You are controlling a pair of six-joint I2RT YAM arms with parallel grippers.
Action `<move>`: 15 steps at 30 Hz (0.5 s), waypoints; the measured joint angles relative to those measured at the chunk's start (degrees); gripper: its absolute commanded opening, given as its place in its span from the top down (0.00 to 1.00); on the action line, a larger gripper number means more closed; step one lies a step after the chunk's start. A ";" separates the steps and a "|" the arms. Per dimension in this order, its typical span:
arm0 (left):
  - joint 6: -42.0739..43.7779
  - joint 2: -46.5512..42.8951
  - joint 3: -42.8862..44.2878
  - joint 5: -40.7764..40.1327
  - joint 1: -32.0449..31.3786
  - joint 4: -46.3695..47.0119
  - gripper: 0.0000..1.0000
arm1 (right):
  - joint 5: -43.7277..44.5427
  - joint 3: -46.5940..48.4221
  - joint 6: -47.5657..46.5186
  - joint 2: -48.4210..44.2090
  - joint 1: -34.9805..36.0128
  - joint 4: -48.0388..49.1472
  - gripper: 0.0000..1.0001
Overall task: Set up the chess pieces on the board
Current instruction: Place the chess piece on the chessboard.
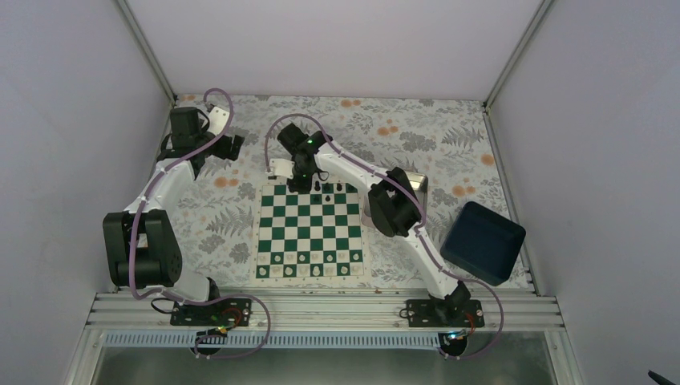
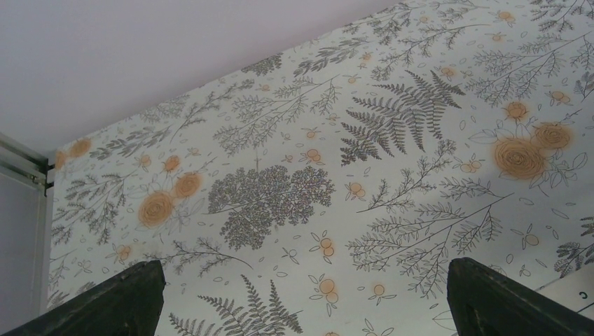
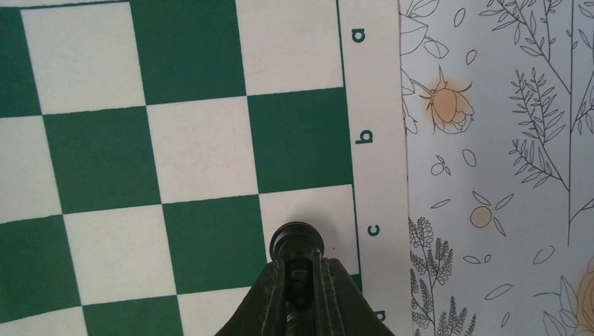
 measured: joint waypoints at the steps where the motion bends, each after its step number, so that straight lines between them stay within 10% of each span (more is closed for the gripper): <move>1: 0.00 0.00 0.00 0.00 0.00 0.00 0.00 | 0.00 0.00 0.00 0.00 0.00 0.09 0.91; 15: 0.00 0.00 -0.37 0.07 0.22 0.02 0.00 | 0.00 -0.09 0.00 0.87 0.02 1.49 0.90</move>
